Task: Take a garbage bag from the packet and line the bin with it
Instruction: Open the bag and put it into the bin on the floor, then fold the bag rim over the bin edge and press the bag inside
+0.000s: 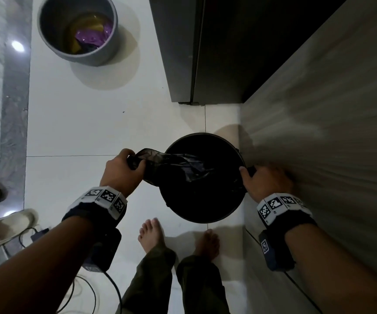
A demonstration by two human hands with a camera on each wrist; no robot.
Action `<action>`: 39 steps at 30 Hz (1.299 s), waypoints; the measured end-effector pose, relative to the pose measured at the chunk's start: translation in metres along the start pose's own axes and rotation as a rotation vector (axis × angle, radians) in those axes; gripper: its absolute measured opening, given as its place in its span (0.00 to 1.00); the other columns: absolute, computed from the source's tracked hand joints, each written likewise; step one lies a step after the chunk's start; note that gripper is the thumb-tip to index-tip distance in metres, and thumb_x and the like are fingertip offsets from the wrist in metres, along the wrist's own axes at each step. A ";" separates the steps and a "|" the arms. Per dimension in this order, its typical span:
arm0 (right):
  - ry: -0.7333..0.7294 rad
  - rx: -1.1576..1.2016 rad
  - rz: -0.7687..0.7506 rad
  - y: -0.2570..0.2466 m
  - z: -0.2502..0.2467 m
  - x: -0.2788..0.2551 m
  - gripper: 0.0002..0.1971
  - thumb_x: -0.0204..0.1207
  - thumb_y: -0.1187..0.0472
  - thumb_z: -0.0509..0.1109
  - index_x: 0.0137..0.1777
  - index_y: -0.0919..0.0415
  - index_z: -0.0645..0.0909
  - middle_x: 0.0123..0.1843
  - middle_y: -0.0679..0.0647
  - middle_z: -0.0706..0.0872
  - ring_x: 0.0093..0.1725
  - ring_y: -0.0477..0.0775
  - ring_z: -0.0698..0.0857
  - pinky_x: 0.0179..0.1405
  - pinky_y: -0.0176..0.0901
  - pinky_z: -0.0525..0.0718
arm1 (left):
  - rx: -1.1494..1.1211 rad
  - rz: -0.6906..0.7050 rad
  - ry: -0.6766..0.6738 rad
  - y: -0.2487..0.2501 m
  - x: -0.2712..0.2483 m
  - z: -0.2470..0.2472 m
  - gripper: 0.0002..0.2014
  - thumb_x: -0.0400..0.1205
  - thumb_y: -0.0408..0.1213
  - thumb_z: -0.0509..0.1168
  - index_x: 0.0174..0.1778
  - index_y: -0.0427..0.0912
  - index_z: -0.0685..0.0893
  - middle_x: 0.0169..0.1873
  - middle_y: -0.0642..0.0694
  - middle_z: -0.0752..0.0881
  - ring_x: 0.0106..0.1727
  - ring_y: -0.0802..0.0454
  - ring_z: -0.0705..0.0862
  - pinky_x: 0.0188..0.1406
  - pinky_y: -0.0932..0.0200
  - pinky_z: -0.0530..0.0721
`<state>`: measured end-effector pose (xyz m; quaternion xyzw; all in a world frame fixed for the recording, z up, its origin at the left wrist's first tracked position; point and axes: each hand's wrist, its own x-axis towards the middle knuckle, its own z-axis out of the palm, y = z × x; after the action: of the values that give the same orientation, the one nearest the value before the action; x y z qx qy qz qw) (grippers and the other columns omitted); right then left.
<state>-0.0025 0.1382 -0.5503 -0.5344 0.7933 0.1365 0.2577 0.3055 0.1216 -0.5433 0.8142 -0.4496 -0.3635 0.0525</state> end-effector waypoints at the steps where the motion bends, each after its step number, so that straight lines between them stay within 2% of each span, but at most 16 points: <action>1: 0.002 -0.007 -0.019 0.000 0.004 0.003 0.25 0.75 0.40 0.61 0.50 0.62 0.85 0.56 0.63 0.86 0.58 0.68 0.81 0.50 0.54 0.82 | 0.038 -0.009 0.012 -0.001 0.002 0.003 0.20 0.75 0.49 0.66 0.62 0.45 0.78 0.45 0.41 0.88 0.44 0.44 0.82 0.38 0.59 0.77; 4: -0.019 -0.030 -0.041 0.002 0.014 0.006 0.24 0.74 0.46 0.66 0.62 0.63 0.77 0.66 0.64 0.78 0.66 0.68 0.75 0.53 0.56 0.79 | 0.238 0.087 0.101 -0.006 0.004 0.012 0.27 0.73 0.52 0.68 0.66 0.46 0.71 0.57 0.40 0.83 0.58 0.37 0.81 0.45 0.45 0.80; 8: 0.010 -0.006 -0.093 0.010 0.022 0.003 0.28 0.73 0.51 0.70 0.71 0.62 0.70 0.72 0.64 0.72 0.70 0.68 0.70 0.58 0.60 0.77 | 0.552 0.459 0.258 -0.008 0.002 0.017 0.26 0.73 0.42 0.67 0.67 0.39 0.71 0.63 0.30 0.76 0.60 0.30 0.75 0.49 0.38 0.77; 12: 0.039 0.115 -0.175 0.019 0.028 0.003 0.20 0.76 0.57 0.69 0.68 0.56 0.76 0.65 0.63 0.78 0.63 0.67 0.77 0.56 0.58 0.80 | 0.790 0.869 0.250 -0.009 0.000 0.021 0.24 0.72 0.29 0.60 0.67 0.41 0.74 0.64 0.27 0.77 0.61 0.30 0.76 0.56 0.36 0.74; 15: 0.043 0.283 -0.157 0.022 0.031 0.006 0.13 0.76 0.62 0.69 0.61 0.60 0.82 0.58 0.64 0.81 0.54 0.66 0.82 0.49 0.52 0.81 | 0.904 1.015 0.128 -0.004 -0.001 0.020 0.20 0.74 0.32 0.58 0.62 0.40 0.78 0.60 0.32 0.82 0.58 0.31 0.80 0.55 0.38 0.75; 17: 0.027 0.349 -0.140 0.024 0.032 0.009 0.12 0.77 0.65 0.69 0.59 0.64 0.84 0.53 0.65 0.82 0.49 0.65 0.82 0.44 0.45 0.74 | 0.920 0.940 0.061 0.002 -0.004 0.018 0.16 0.79 0.42 0.55 0.56 0.40 0.82 0.49 0.37 0.86 0.50 0.35 0.82 0.53 0.41 0.74; 20: 0.060 0.399 -0.123 0.026 0.029 0.007 0.10 0.78 0.69 0.66 0.56 0.64 0.85 0.54 0.65 0.80 0.47 0.61 0.80 0.45 0.41 0.71 | 0.838 0.735 0.021 0.013 -0.007 0.014 0.20 0.81 0.50 0.51 0.52 0.48 0.87 0.37 0.43 0.87 0.42 0.38 0.82 0.51 0.45 0.73; 22: 0.104 0.437 -0.128 0.027 0.026 0.002 0.11 0.77 0.74 0.63 0.52 0.66 0.85 0.57 0.63 0.76 0.47 0.56 0.77 0.45 0.33 0.69 | 0.872 0.638 -0.015 0.016 -0.005 0.014 0.20 0.83 0.50 0.48 0.52 0.54 0.86 0.37 0.45 0.87 0.44 0.40 0.82 0.50 0.47 0.73; 24: 0.087 0.464 -0.143 0.029 0.027 -0.003 0.13 0.75 0.78 0.61 0.47 0.65 0.85 0.58 0.59 0.75 0.50 0.55 0.76 0.43 0.27 0.69 | 0.907 0.546 -0.069 0.016 0.000 0.016 0.20 0.84 0.51 0.46 0.54 0.55 0.85 0.41 0.46 0.86 0.48 0.42 0.82 0.51 0.48 0.71; 27: -0.001 0.341 -0.189 0.033 0.031 -0.005 0.19 0.71 0.81 0.60 0.45 0.59 0.85 0.63 0.58 0.80 0.53 0.57 0.81 0.47 0.39 0.73 | 0.825 0.450 -0.126 0.016 0.005 0.024 0.17 0.82 0.50 0.52 0.51 0.51 0.85 0.45 0.43 0.87 0.49 0.41 0.82 0.52 0.49 0.70; 29: -0.092 0.282 -0.147 0.033 0.028 -0.006 0.20 0.73 0.79 0.59 0.49 0.55 0.85 0.62 0.57 0.84 0.49 0.56 0.82 0.43 0.39 0.73 | 0.794 0.451 -0.136 0.015 0.004 0.030 0.12 0.80 0.45 0.58 0.52 0.48 0.85 0.46 0.42 0.87 0.51 0.40 0.83 0.53 0.49 0.71; 31: -0.110 0.250 -0.119 0.030 0.027 -0.009 0.16 0.77 0.72 0.60 0.53 0.55 0.85 0.60 0.57 0.87 0.49 0.58 0.84 0.42 0.39 0.72 | 0.797 0.479 -0.147 0.014 0.003 0.034 0.12 0.78 0.42 0.60 0.53 0.44 0.82 0.48 0.42 0.86 0.54 0.39 0.83 0.58 0.48 0.71; 33: -0.048 0.235 -0.126 0.026 0.026 -0.013 0.09 0.79 0.61 0.63 0.53 0.55 0.85 0.58 0.57 0.87 0.52 0.60 0.84 0.43 0.41 0.72 | 0.769 0.507 -0.179 0.014 0.002 0.039 0.13 0.77 0.41 0.61 0.55 0.41 0.80 0.51 0.41 0.85 0.55 0.39 0.83 0.61 0.48 0.71; 34: -0.019 0.204 -0.132 0.024 0.026 -0.014 0.09 0.78 0.55 0.65 0.53 0.55 0.85 0.57 0.56 0.87 0.54 0.59 0.84 0.44 0.42 0.74 | 0.743 0.518 -0.207 0.014 0.001 0.040 0.14 0.78 0.40 0.62 0.57 0.40 0.78 0.52 0.39 0.84 0.55 0.38 0.82 0.58 0.48 0.72; 36: 0.004 0.114 -0.139 0.022 0.027 -0.015 0.12 0.76 0.50 0.68 0.54 0.54 0.85 0.56 0.55 0.87 0.57 0.59 0.82 0.49 0.47 0.76 | 0.658 0.506 -0.268 0.015 -0.001 0.043 0.17 0.77 0.38 0.64 0.61 0.39 0.75 0.53 0.37 0.79 0.49 0.36 0.81 0.44 0.49 0.75; 39: 0.081 0.076 -0.181 0.021 0.027 -0.014 0.07 0.75 0.58 0.71 0.50 0.55 0.86 0.52 0.57 0.89 0.55 0.63 0.81 0.53 0.51 0.76 | 0.586 0.479 -0.320 0.015 -0.002 0.045 0.18 0.77 0.34 0.66 0.63 0.39 0.74 0.53 0.36 0.74 0.37 0.41 0.74 0.34 0.50 0.75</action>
<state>-0.0104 0.1708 -0.5658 -0.5989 0.7562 0.0607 0.2567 0.2656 0.1250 -0.5688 0.6001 -0.7136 -0.3194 -0.1690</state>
